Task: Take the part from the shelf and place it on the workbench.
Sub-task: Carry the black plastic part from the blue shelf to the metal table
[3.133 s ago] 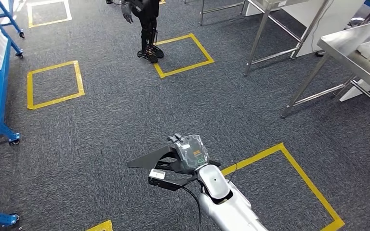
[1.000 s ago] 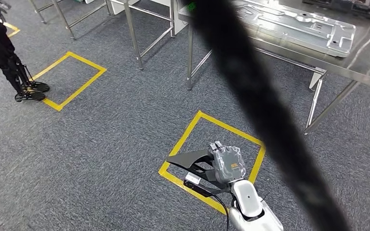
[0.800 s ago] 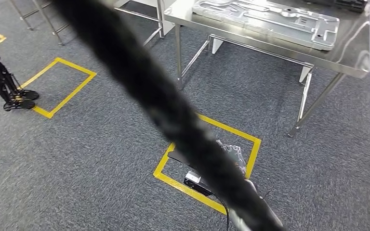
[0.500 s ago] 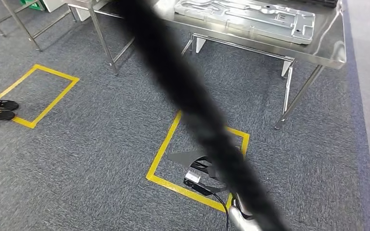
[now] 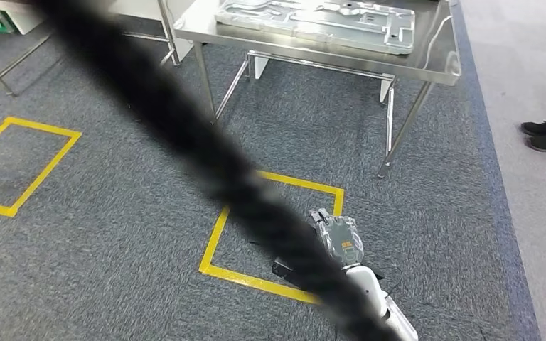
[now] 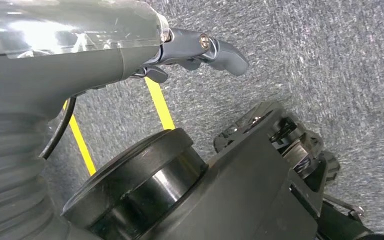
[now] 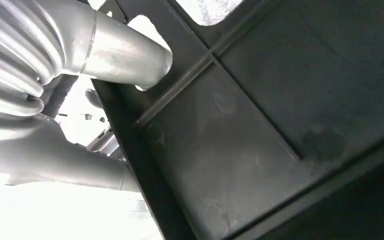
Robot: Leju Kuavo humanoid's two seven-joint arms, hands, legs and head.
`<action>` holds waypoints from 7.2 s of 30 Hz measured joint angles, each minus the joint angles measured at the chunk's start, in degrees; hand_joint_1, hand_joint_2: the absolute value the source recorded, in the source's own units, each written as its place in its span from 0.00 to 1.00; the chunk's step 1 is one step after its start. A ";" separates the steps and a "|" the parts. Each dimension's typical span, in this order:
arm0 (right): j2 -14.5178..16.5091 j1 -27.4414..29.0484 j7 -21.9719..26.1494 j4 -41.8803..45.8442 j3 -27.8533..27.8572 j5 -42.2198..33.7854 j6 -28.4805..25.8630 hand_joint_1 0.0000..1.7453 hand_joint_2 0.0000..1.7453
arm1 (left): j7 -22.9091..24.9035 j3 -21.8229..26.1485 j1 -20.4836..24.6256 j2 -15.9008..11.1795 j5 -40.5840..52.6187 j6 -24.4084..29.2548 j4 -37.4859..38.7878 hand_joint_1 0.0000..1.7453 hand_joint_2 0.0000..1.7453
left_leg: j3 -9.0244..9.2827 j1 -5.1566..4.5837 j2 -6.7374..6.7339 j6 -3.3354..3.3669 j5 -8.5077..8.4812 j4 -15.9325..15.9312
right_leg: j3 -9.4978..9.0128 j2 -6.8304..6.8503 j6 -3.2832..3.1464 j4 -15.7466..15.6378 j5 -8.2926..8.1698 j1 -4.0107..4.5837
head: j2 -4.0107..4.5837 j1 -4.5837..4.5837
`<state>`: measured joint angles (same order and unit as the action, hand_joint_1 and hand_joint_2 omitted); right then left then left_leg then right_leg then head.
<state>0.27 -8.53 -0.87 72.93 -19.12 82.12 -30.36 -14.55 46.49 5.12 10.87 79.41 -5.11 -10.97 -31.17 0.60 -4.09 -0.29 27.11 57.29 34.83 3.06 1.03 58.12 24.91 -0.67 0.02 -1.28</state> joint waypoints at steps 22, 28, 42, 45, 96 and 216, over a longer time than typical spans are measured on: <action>0.92 -0.39 0.50 -0.33 0.11 -1.18 -0.76 1.00 1.00 | 1.49 -1.35 0.11 -0.18 0.87 0.46 0.00 0.00 1.00 | 0.04 0.51 4.82 1.66 -0.58 -0.62 | 5.74 -4.27 0.74 10.53 5.08 -0.07 | 0.00 0.00; 1.07 -0.47 0.58 -1.10 0.10 -0.69 -1.02 1.00 1.00 | 1.22 -1.35 0.03 -0.25 0.46 0.58 0.00 0.00 1.00 | 0.36 0.29 3.42 1.09 0.01 -0.34 | 2.09 -2.77 0.83 4.54 0.82 -0.46 | 0.00 0.00; 1.30 -0.82 0.35 -1.18 0.06 0.31 -0.88 1.00 1.00 | 0.83 -1.36 0.24 -0.36 0.11 0.63 0.00 0.00 1.00 | 0.93 0.14 3.29 -0.20 0.43 -0.83 | -0.36 -2.91 -0.72 -0.12 0.31 0.08 | 0.00 -0.01; 1.32 -1.97 0.68 -1.27 -0.05 0.37 0.53 1.00 1.00 | 0.83 -1.36 0.39 -0.36 0.12 0.55 0.00 0.00 1.00 | 0.93 0.13 3.29 -0.26 0.41 -0.82 | -0.36 -2.91 -0.75 -0.10 0.31 0.08 | 0.00 -0.01; 0.75 -80.75 7.08 -36.77 -29.63 5.26 27.85 1.00 1.00 | 2.66 -2.26 2.33 -1.13 -1.68 -0.06 0.00 0.00 1.00 | -0.58 -0.16 3.16 -0.26 -0.25 -0.01 | 0.89 -3.02 -0.40 0.16 -0.69 -0.04 | 0.00 -0.01; 4.62 -89.79 6.26 -51.93 -51.99 5.12 29.41 1.00 1.00 | 3.94 -2.58 5.52 6.98 -7.87 -1.12 0.00 0.00 1.00 | -9.66 -1.07 4.52 2.39 -9.02 0.26 | -13.67 -4.24 0.49 1.64 7.67 -0.52 | 0.59 -0.42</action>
<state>4.89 -98.32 5.38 21.00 -71.12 87.24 -0.96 -10.61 43.91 10.64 17.85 71.54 -6.23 -10.97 -40.84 -0.47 0.43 2.10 18.10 57.56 21.17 -1.19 1.52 59.76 32.58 -1.19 0.61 -1.70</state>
